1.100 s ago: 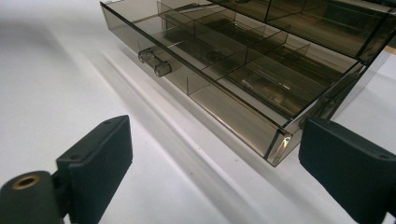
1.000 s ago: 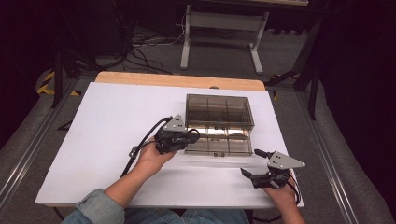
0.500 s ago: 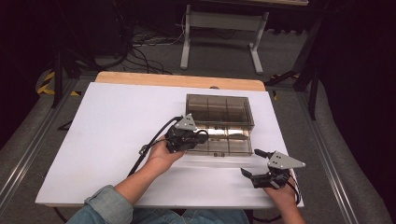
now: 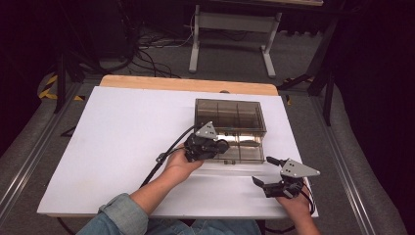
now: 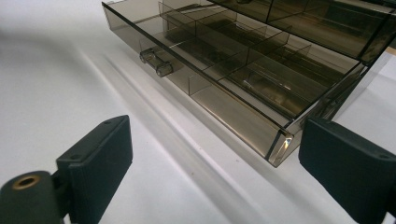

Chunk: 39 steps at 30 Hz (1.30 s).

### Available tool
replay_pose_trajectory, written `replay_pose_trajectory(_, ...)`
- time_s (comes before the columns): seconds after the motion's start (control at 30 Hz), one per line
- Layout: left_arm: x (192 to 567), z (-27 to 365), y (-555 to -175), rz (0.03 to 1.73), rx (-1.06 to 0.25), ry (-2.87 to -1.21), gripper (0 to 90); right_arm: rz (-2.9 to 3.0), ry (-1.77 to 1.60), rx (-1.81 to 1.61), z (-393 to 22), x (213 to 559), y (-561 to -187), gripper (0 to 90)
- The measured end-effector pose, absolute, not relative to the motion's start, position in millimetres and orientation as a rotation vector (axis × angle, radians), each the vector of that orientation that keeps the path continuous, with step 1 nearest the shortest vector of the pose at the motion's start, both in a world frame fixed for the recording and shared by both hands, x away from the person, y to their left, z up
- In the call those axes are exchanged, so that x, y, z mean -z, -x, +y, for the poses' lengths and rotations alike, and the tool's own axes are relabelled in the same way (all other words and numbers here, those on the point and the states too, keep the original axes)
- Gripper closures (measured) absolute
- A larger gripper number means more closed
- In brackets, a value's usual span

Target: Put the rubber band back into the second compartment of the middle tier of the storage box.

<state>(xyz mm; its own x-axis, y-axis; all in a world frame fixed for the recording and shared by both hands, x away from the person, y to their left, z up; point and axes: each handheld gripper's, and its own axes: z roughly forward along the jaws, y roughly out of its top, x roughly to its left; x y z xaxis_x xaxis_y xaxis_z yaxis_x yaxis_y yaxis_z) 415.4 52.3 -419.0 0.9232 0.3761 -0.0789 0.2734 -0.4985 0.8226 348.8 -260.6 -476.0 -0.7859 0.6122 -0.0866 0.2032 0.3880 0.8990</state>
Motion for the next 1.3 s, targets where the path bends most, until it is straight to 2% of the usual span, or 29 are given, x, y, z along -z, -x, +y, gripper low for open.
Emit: replay_pose_trajectory(1.3,433,24,-424,0.479,-0.099,-2.158,85.0,2.25,-0.694,-1.374,-260,476,-348,10.8)
